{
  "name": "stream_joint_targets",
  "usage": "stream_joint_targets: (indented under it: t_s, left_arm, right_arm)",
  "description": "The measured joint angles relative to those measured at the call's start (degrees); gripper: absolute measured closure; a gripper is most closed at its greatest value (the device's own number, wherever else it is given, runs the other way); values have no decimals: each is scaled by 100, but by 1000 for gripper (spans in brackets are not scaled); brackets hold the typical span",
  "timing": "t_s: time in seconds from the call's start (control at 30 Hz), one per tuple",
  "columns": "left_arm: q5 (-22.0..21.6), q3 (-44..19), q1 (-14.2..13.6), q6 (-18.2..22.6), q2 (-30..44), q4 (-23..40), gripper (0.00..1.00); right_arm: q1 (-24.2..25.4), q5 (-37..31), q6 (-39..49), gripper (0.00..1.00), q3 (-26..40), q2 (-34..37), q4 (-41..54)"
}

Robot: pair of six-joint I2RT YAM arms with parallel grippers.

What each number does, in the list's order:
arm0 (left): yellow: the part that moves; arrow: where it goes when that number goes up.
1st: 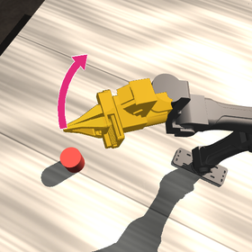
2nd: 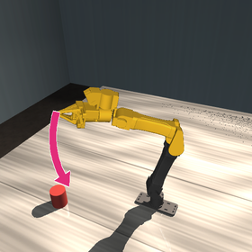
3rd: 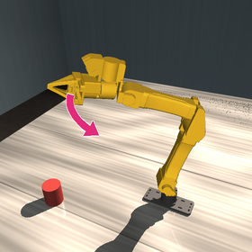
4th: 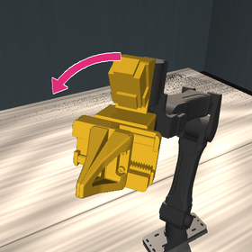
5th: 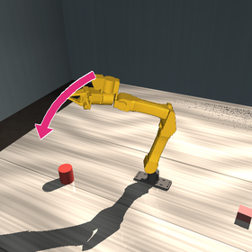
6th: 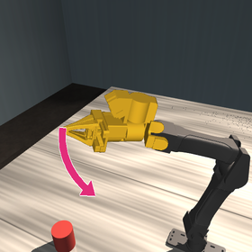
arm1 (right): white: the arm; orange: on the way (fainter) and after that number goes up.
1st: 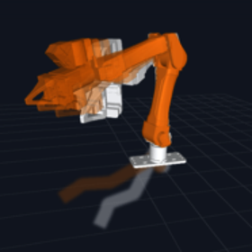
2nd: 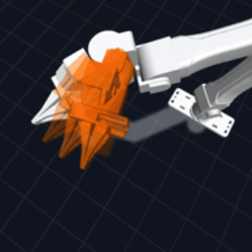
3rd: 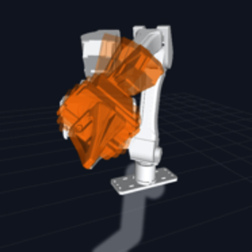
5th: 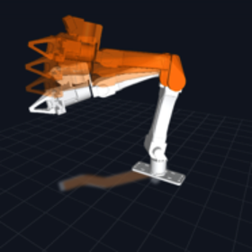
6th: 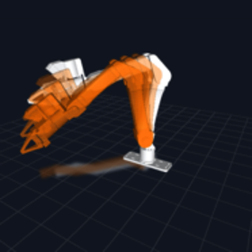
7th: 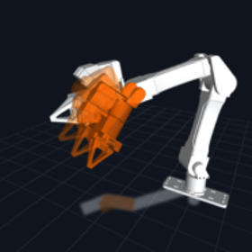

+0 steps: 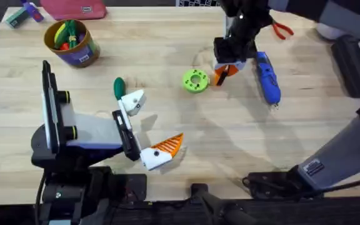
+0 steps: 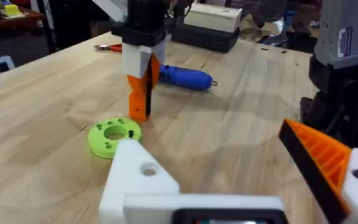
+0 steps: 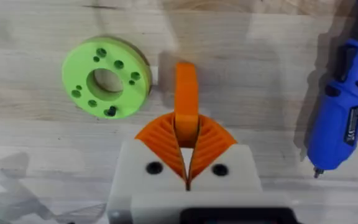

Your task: Pick up the gripper from the table and insert it into the empty holder that is missing its gripper. Then pick up a screw, insert it into the mounting hole, and use the screwdriver to tighten it. Finally, clean up the table by picking up the vegetable and placing it into the bucket.

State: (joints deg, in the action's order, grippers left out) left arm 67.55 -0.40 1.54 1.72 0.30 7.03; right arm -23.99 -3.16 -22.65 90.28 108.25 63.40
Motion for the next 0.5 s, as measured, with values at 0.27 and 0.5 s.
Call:
stream_joint_targets:
  t_s: [0.27, 0.5]
  left_arm:
    - [0, 0, 0, 0, 1, 0, 16]
    - [0, 0, 0, 0, 0, 0, 15]
  right_arm:
    - [0, 4, -27, 990, -2, -1122, 18]
    - [35, 322, -136, 990, -8, -2349, -398]
